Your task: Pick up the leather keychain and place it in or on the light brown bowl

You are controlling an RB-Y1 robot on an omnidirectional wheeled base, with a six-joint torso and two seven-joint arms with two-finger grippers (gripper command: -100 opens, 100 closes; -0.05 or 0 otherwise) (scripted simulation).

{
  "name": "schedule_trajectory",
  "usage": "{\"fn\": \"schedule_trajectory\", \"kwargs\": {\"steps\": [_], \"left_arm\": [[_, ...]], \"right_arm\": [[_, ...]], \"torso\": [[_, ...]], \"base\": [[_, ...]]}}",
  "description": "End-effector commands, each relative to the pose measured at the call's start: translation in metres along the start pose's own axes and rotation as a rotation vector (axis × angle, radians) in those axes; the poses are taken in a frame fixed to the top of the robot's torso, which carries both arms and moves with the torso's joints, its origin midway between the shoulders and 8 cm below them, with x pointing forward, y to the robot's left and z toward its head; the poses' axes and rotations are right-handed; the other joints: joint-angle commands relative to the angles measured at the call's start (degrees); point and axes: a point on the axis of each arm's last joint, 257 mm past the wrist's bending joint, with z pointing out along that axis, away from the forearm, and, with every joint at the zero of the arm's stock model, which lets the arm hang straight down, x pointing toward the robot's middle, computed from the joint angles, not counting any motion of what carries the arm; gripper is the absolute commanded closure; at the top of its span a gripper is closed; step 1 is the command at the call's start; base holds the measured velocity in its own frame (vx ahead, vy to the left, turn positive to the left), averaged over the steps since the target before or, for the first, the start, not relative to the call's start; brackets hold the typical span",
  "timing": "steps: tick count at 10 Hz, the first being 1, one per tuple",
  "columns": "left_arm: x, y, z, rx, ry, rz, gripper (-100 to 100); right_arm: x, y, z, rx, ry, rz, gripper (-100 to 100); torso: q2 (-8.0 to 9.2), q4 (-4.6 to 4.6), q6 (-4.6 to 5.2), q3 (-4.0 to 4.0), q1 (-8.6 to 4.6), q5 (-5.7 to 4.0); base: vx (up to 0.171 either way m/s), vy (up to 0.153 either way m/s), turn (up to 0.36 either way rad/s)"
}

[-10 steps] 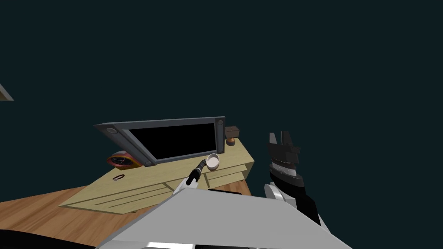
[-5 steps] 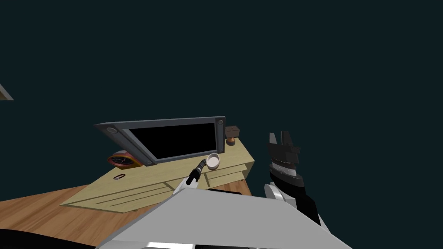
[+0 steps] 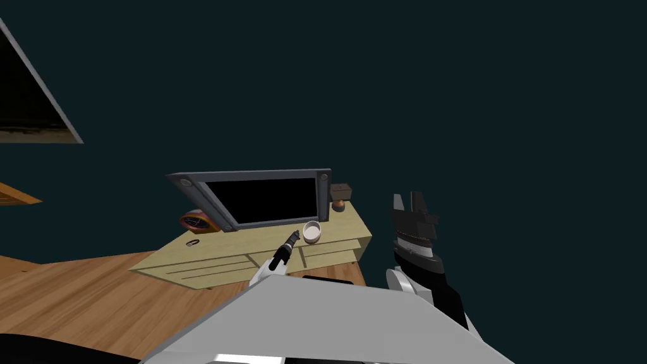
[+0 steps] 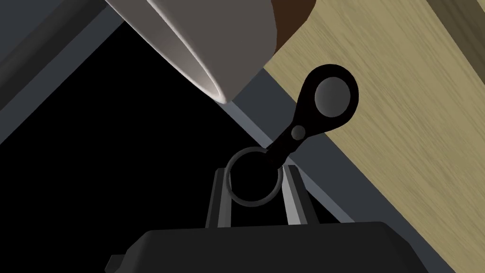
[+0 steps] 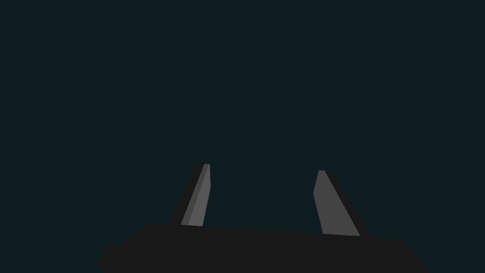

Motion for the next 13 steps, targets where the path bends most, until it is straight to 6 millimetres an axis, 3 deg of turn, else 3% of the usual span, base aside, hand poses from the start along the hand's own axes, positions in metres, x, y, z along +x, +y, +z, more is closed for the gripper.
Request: {"fn": "schedule_trajectory", "kwargs": {"steps": [1,10,13], "left_arm": [[-0.017,-0.011,-0.001,0.045,-0.036,0.016,100],[-0.084,-0.058,-0.017,0.226,-0.184,0.091,100],[-0.093,-0.067,-0.022,0.260,-0.214,0.104,100]], "right_arm": [[0.000,0.000,0.000,0.000,0.000,0.000,0],[0.000,0.000,0.000,0.000,0.000,0.000,0],[0.000,0.000,0.000,0.000,0.000,0.000,0]], "torso": [[0.00,0.00,0.00,0.00,0.00,0.00],[-0.14,0.02,0.06,-0.05,-0.18,-0.06],[-0.23,0.01,0.06,-0.10,0.00,-0.05]], "base": [[-0.067,-0.169,0.192],[-0.048,-0.137,0.155],[-0.017,-0.090,0.076]]}}
